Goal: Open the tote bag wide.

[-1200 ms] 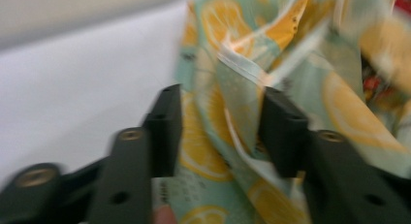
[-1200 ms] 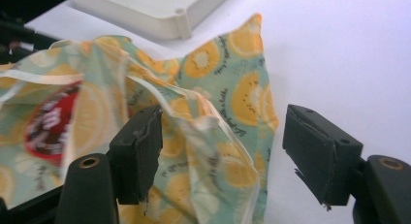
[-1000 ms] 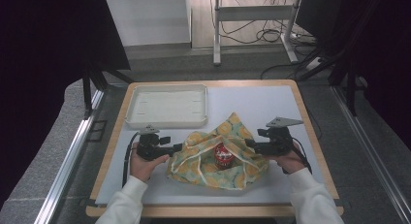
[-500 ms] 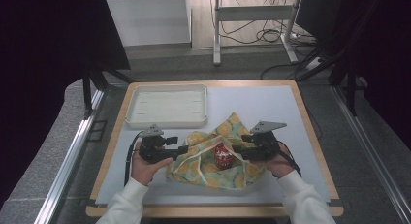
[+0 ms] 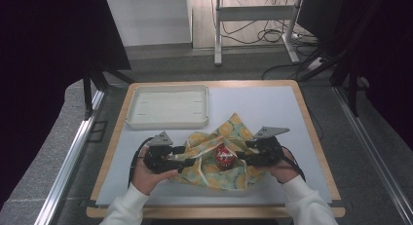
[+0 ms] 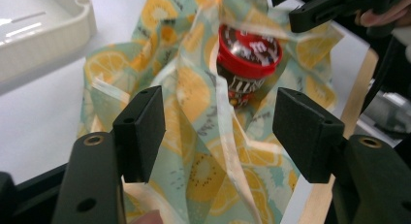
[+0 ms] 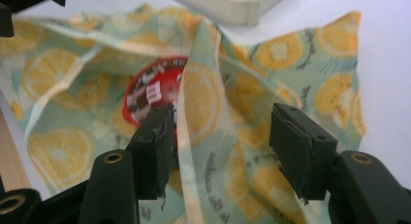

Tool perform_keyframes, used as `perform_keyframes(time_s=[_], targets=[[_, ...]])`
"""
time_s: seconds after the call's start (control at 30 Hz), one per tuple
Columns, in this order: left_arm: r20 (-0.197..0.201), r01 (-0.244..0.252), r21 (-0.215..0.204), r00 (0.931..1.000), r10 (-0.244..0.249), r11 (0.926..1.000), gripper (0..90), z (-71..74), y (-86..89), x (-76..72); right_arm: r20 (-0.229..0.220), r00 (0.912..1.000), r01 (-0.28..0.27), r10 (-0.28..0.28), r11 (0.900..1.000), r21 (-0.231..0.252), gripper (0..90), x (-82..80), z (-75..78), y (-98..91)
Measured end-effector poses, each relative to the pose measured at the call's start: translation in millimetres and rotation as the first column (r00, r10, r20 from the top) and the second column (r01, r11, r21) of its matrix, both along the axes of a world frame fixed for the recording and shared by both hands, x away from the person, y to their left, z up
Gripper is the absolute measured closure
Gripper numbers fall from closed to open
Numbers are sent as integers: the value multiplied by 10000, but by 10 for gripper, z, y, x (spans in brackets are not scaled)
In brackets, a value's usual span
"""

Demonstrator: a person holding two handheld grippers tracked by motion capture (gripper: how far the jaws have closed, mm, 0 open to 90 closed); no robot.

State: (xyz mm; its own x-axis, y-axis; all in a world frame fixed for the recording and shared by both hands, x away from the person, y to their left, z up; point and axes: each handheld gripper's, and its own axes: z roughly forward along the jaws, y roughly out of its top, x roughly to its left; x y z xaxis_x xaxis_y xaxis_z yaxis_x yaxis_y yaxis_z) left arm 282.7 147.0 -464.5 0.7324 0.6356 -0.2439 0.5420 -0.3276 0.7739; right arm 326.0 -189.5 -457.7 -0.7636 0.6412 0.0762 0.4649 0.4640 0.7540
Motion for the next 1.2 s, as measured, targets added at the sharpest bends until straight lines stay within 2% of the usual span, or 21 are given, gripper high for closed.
perform_keyframes(time_s=[0.17, 0.3, 0.43, 0.57, 0.67, 0.83, 1.0, 1.2], targets=[[-293, -125, 441, 9995, 138, 9989, 419, -146, -71, 27, -244, 9995, -194, 183, 9987, -467, 435, -21, -78, 29], [-404, -132, 392, 9991, 148, 9991, 562, -205, -53, 50, -379, 9985, -412, 390, 9974, -586, 492, -46, -120, 11], [-577, 63, 309, 9983, -45, 9995, 721, -242, -43, 67, -554, 9978, -395, 359, 9972, -642, 639, -37, -154, -2], [-468, 164, 207, 9988, -154, 9997, 846, -231, -35, 59, -537, 9984, -227, 201, 9986, -479, 777, -23, -138, -30], [-407, 195, -12, 9990, -195, 9998, 873, -210, -16, 51, -384, 9992, -149, 139, 9996, -247, 821, -20, -102, -69], [-339, 613, -796, 9974, -642, 9949, 889, -157, 61, 17, -285, 9987, -417, 426, 9986, 334, 856, -74, -25, -157], [-179, 815, -959, 9963, -836, 9920, 895, -135, 122, -82, -212, 9981, -563, 577, 9963, 644, 859, -230, -14, -289], [-225, 1123, -1182, 9930, -1157, 9866, 896, -149, 189, -218, -170, 9972, -715, 734, 9932, 920, 858, -406, -31, -445]])
